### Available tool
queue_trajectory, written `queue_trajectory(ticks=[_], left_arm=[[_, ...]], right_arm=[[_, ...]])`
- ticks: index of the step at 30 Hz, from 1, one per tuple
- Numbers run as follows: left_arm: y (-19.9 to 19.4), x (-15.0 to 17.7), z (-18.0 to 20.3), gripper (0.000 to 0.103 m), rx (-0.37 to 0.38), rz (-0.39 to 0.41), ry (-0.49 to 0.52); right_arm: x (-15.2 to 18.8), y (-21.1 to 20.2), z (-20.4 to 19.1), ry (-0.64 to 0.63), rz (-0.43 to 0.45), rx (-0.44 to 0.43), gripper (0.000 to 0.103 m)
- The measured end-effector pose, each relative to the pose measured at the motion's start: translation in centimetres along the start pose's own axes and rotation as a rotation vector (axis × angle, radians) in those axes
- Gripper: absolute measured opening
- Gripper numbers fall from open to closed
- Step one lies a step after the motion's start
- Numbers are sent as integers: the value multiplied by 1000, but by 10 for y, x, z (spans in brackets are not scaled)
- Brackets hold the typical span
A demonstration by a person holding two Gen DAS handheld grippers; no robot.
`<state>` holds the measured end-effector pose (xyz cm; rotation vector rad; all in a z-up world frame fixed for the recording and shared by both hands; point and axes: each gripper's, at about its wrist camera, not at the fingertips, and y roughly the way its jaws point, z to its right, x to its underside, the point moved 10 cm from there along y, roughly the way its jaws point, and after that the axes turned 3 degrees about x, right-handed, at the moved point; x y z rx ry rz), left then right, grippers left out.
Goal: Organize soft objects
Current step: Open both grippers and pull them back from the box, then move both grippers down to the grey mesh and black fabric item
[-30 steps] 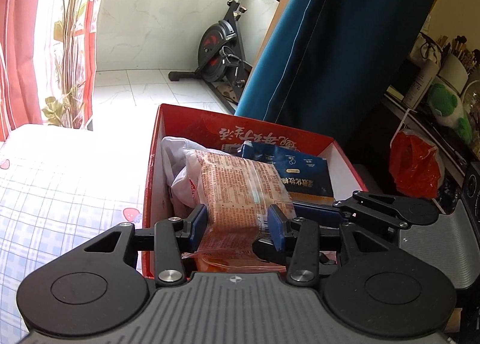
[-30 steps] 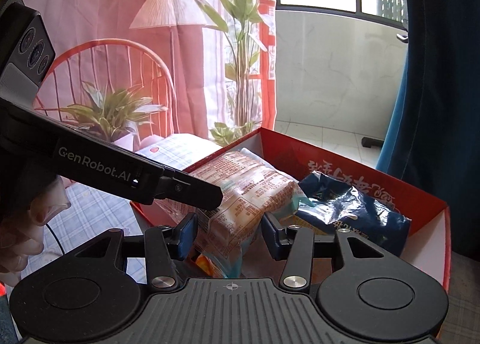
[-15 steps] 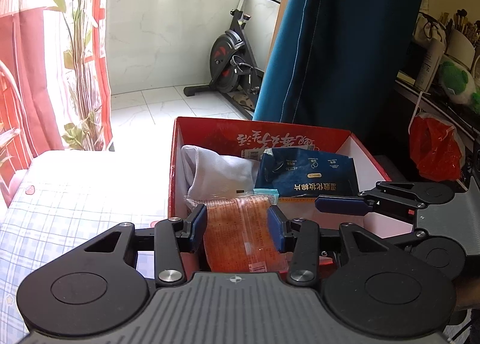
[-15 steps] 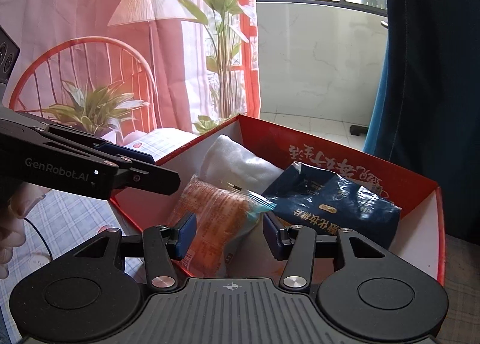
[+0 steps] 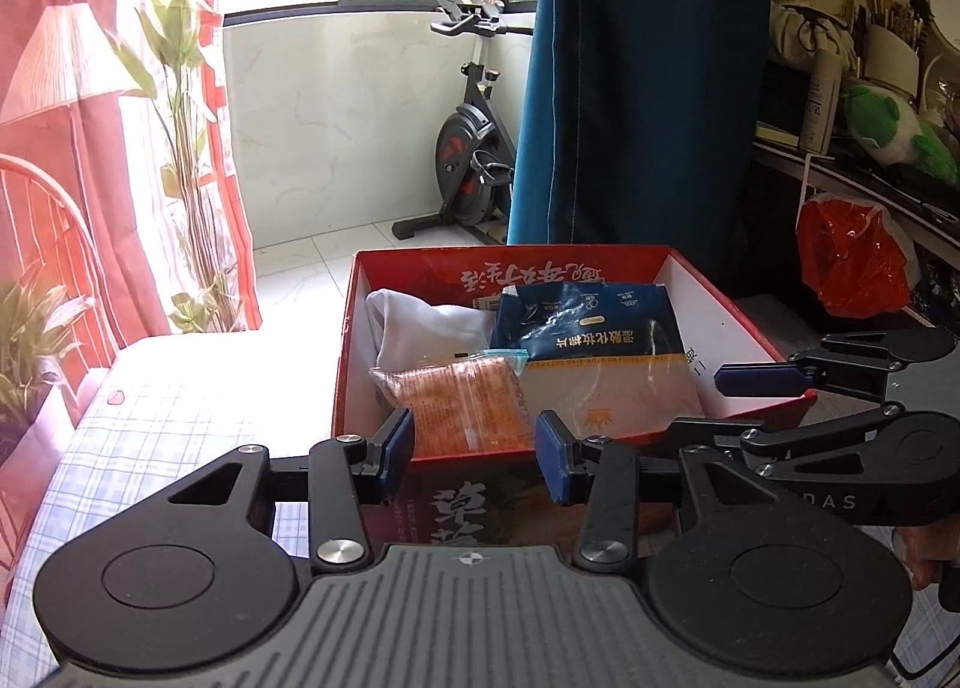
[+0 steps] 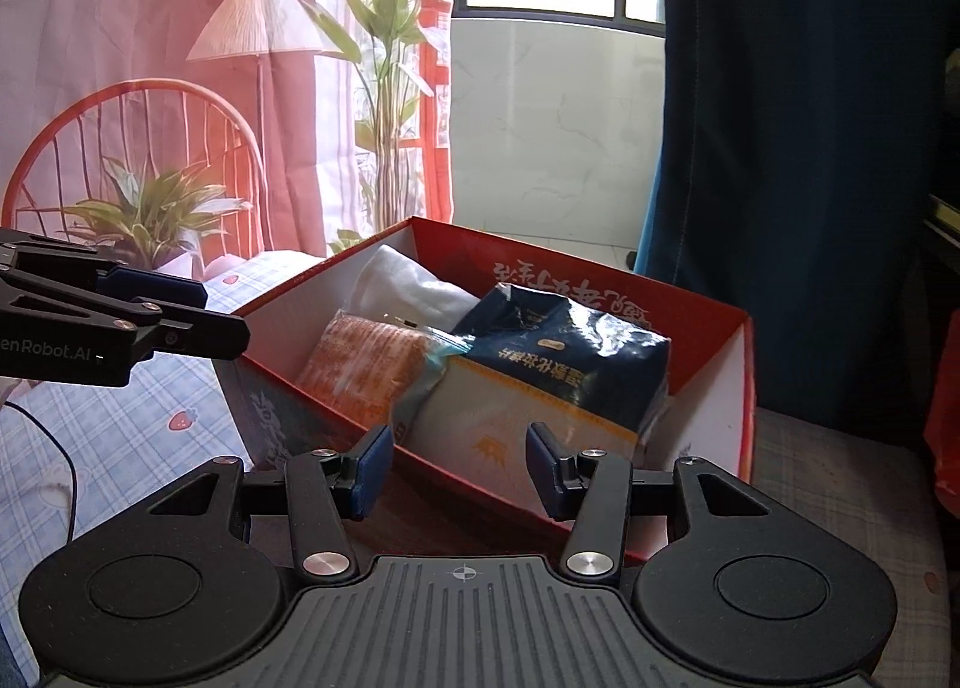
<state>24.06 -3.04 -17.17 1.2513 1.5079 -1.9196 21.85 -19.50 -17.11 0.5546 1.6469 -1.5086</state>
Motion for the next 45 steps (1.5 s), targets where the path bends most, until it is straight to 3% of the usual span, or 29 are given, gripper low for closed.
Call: queue_trajectory(ticks=[14,26,35,45], left_arm=[[-29,47,34,47,7,14,2],[-33,97,42,47,20,-32,-26],[-38,126,32,47,-10,-35,-85],[-41,145,37,47,-10,-36,-64]], right_arm=[[62,-53,15,80,-13,23,46],[117,-68,4,163,-37,27,46],[144,-83,-2,173,5,75,47],[162,-93,6,243,27,104,47]])
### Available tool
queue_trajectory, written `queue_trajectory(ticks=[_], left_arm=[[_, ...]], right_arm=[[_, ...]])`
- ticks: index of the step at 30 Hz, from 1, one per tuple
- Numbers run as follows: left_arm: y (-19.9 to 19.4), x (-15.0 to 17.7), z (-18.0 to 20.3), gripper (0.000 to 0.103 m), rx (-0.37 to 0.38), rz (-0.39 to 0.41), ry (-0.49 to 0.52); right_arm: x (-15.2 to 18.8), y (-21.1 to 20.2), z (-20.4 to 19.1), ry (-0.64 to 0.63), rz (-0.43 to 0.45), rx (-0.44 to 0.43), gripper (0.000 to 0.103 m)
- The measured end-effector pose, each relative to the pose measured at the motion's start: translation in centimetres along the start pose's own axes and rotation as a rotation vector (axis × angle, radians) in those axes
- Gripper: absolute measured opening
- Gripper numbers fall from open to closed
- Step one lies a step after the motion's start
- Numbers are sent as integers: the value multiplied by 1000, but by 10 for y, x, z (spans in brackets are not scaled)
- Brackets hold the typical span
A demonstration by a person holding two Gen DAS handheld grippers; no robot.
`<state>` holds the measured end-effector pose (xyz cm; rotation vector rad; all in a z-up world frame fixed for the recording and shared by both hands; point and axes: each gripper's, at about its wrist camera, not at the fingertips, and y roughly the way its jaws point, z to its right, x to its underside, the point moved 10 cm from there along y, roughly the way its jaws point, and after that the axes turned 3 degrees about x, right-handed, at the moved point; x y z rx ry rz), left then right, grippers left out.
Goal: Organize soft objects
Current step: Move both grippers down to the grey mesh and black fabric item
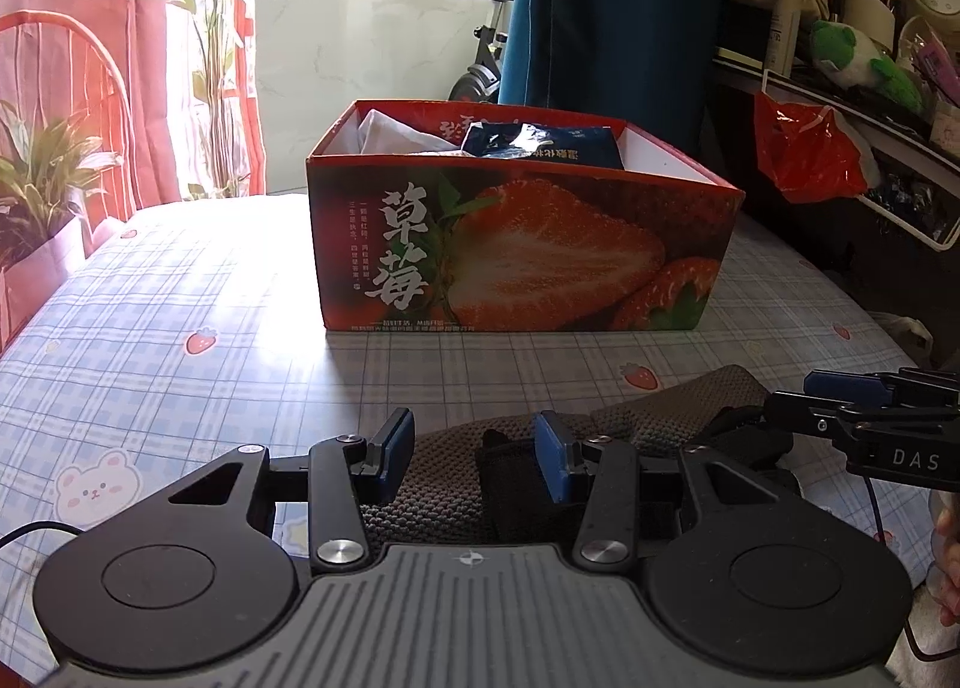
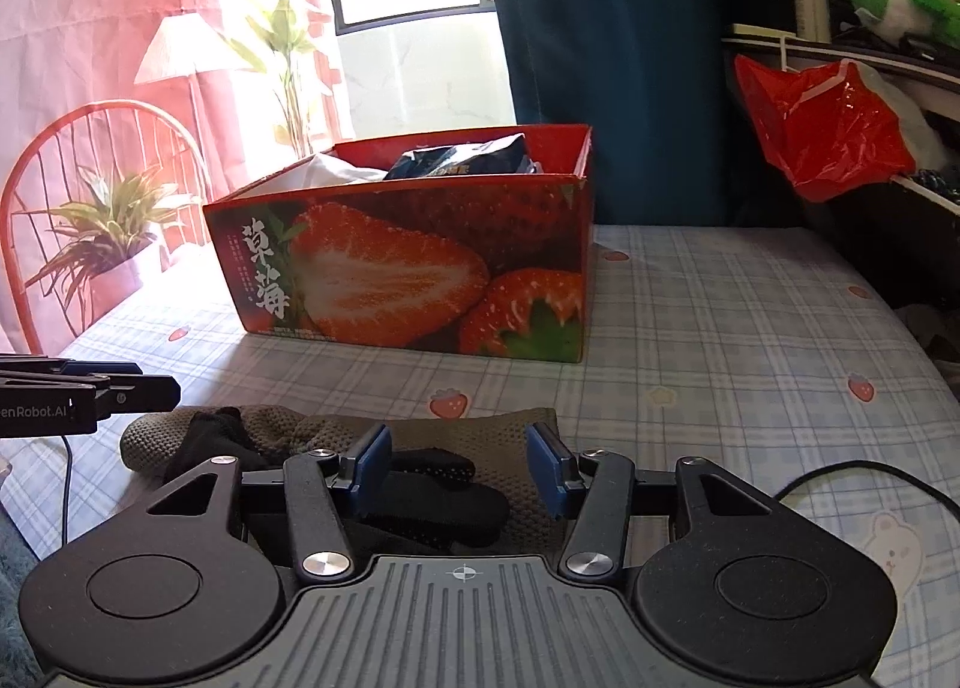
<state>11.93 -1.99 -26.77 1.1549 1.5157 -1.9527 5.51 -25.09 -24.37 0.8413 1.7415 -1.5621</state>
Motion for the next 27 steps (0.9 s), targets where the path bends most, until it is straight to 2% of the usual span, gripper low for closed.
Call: queue_trajectory(ticks=[16,23,27], left_arm=[[11,15,-7,47,23,-65,-65],[9,15,-4,47,43,-58,-69],[9,16,2,47,81,-64,-73]], right_arm=[[19,13,-14,-48,-58,-9,47],[17,11,-16,-63,-41,0,47],[16,10,-19,-81,-38,-7,47]])
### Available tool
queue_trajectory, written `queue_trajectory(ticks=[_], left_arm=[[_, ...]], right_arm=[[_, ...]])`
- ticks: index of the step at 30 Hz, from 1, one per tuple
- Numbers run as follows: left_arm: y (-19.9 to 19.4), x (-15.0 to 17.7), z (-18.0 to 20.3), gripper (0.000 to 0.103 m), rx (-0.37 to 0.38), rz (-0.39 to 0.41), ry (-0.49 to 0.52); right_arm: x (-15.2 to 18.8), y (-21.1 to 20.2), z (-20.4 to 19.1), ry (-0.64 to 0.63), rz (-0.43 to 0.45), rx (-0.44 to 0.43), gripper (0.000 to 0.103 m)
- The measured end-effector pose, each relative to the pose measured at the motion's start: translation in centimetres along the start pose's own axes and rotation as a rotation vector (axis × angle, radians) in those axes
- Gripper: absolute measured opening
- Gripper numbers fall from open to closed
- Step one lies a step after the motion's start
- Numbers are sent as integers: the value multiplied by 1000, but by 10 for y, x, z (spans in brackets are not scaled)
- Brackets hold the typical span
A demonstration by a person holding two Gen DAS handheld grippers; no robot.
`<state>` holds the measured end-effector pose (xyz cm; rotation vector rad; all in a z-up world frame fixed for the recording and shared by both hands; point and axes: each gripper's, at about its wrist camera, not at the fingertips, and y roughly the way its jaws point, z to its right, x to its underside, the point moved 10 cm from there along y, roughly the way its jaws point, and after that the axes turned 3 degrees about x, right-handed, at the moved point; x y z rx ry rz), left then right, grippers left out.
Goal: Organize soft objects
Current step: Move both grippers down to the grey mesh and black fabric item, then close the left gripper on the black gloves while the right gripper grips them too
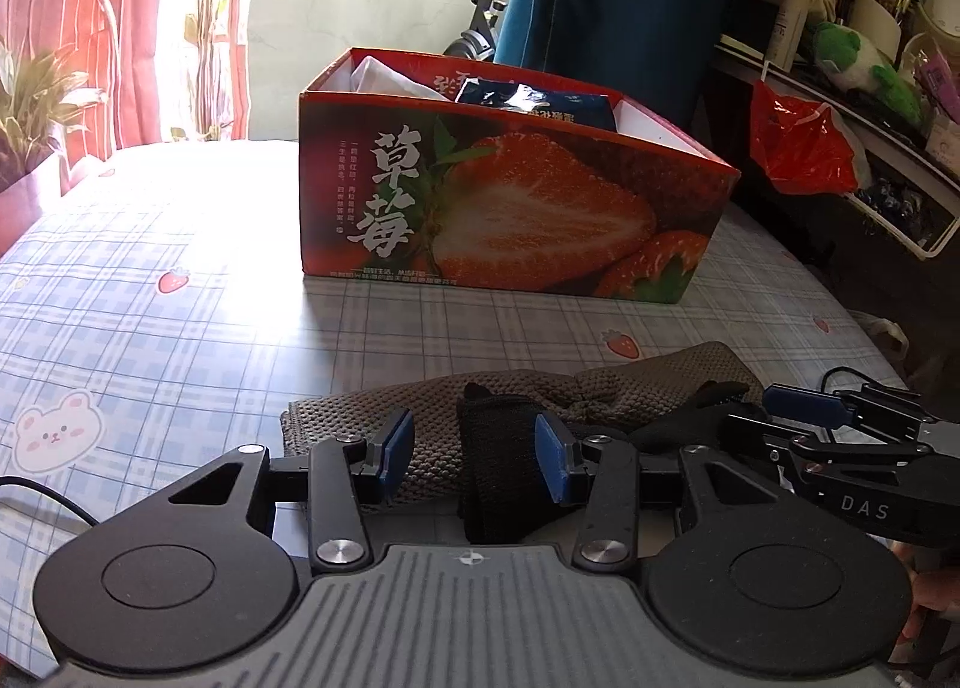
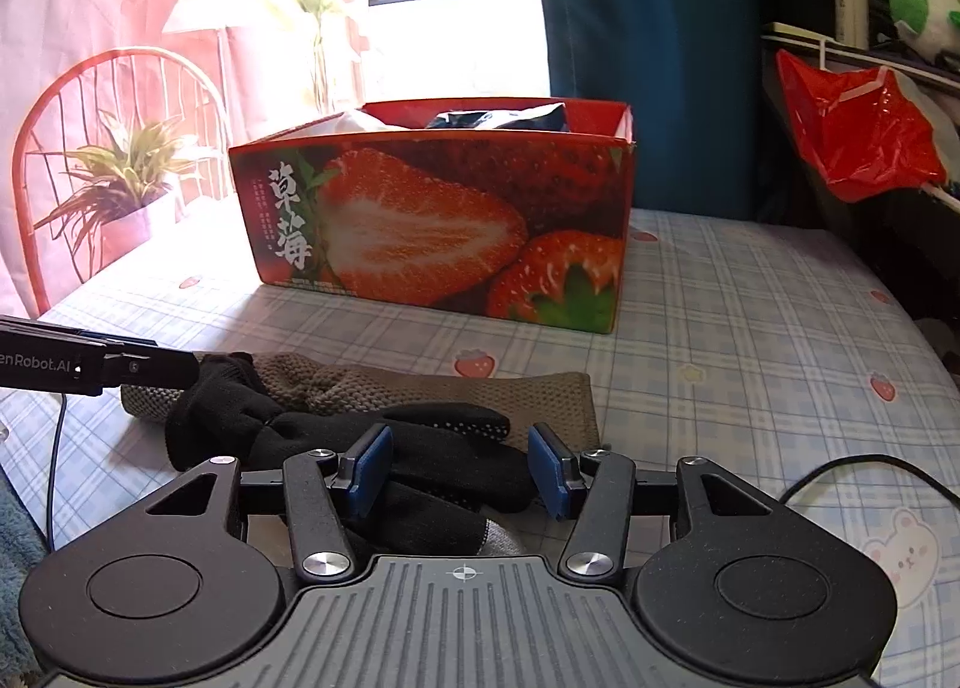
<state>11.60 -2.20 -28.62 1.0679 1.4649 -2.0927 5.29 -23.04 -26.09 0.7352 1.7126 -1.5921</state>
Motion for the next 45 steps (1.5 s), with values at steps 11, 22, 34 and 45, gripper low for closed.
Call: queue_trajectory(ticks=[11,22,34,45], left_arm=[[12,13,18,24,74,-48,49],[16,16,8,20,52,-67,10],[20,17,9,28,42,-74,3],[21,19,10,13,84,-66,-4]], right_arm=[[3,-1,-9,-20,-18,-24,54],[8,-1,-29,-102,-48,-64,66],[18,5,-36,-112,-105,-123,35],[17,4,-35,-70,-97,-153,18]])
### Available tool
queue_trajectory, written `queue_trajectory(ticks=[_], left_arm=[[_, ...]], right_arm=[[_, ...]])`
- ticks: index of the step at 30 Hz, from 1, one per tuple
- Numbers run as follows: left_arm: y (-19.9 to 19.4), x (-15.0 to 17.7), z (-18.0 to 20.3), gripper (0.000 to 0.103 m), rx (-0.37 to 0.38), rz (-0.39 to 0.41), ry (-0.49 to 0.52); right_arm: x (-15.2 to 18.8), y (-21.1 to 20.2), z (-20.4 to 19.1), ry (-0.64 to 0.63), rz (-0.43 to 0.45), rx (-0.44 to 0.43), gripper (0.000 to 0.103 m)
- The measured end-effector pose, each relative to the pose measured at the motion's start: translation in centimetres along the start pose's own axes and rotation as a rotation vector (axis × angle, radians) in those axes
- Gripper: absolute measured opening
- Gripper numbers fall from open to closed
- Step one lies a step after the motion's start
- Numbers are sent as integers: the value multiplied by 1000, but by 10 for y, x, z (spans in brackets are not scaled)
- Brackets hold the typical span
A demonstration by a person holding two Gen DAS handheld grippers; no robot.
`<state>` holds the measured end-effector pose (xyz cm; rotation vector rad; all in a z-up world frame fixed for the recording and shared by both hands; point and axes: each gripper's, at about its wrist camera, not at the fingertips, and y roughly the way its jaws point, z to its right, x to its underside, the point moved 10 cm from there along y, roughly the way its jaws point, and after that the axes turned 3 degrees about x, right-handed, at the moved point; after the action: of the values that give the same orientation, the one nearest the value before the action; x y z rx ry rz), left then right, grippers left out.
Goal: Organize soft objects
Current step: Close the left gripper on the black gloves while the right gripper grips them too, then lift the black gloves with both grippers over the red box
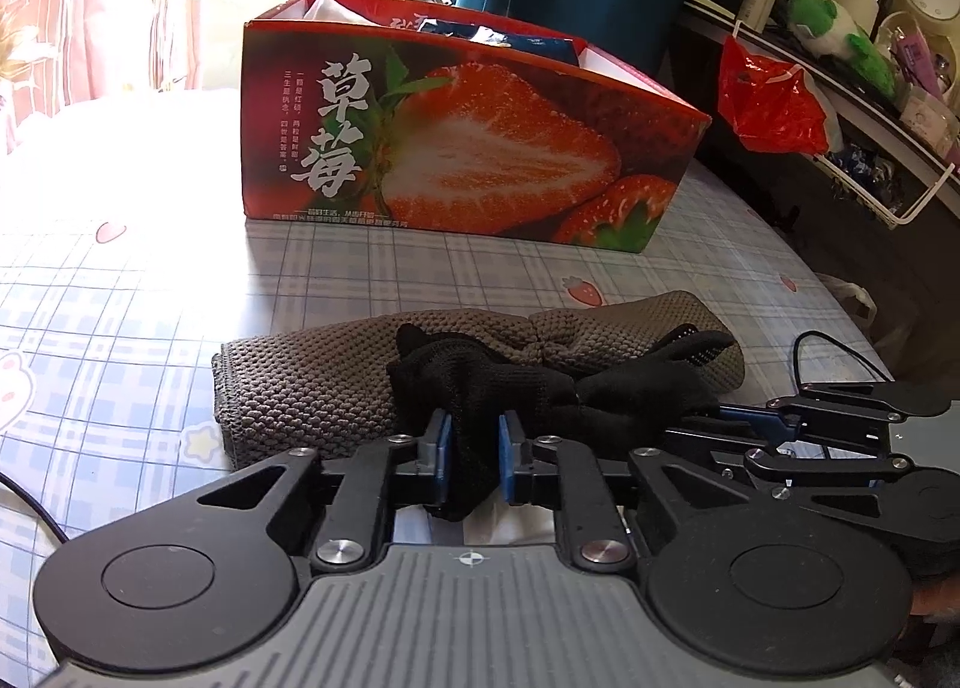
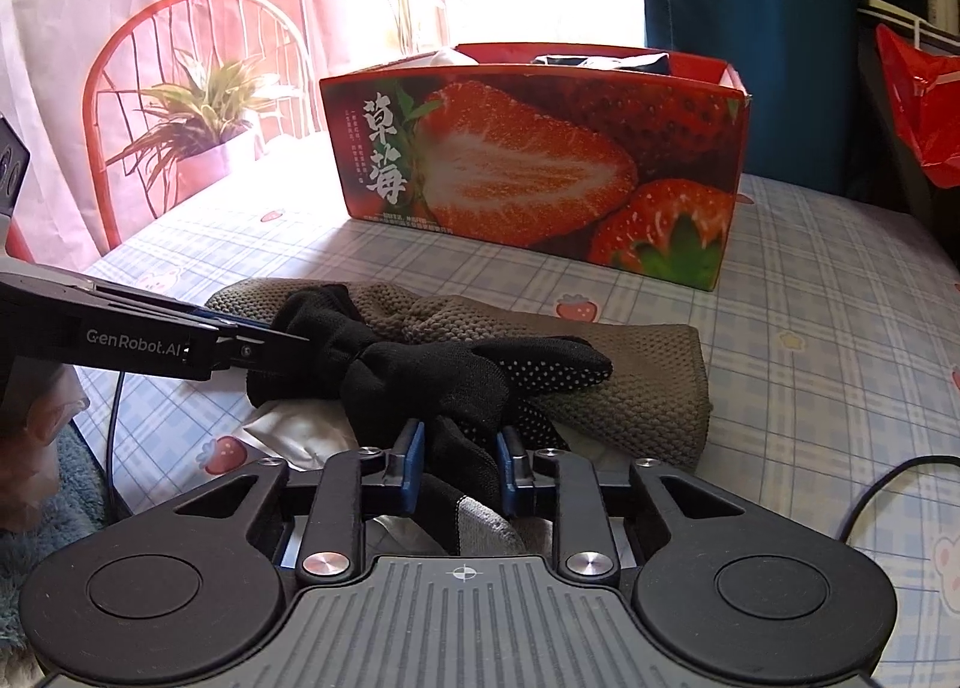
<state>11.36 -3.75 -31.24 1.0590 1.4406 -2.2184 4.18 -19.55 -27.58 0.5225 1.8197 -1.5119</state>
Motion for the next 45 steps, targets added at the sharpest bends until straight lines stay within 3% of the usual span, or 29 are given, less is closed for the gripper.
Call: queue_trajectory(ticks=[1,15,23,37,45], left_arm=[[-1,-1,1,7,-5,8,6],[-30,-38,18,7,6,131,65],[-41,-96,21,7,13,201,74],[7,-207,9,7,-15,183,94],[44,-220,-2,7,-34,93,96]], right_arm=[[-1,-1,0,-1,7,-1,16],[-42,-26,15,72,143,-2,15],[-102,-36,25,36,234,6,15],[-218,13,72,52,260,55,15],[-228,54,93,95,184,100,15]])
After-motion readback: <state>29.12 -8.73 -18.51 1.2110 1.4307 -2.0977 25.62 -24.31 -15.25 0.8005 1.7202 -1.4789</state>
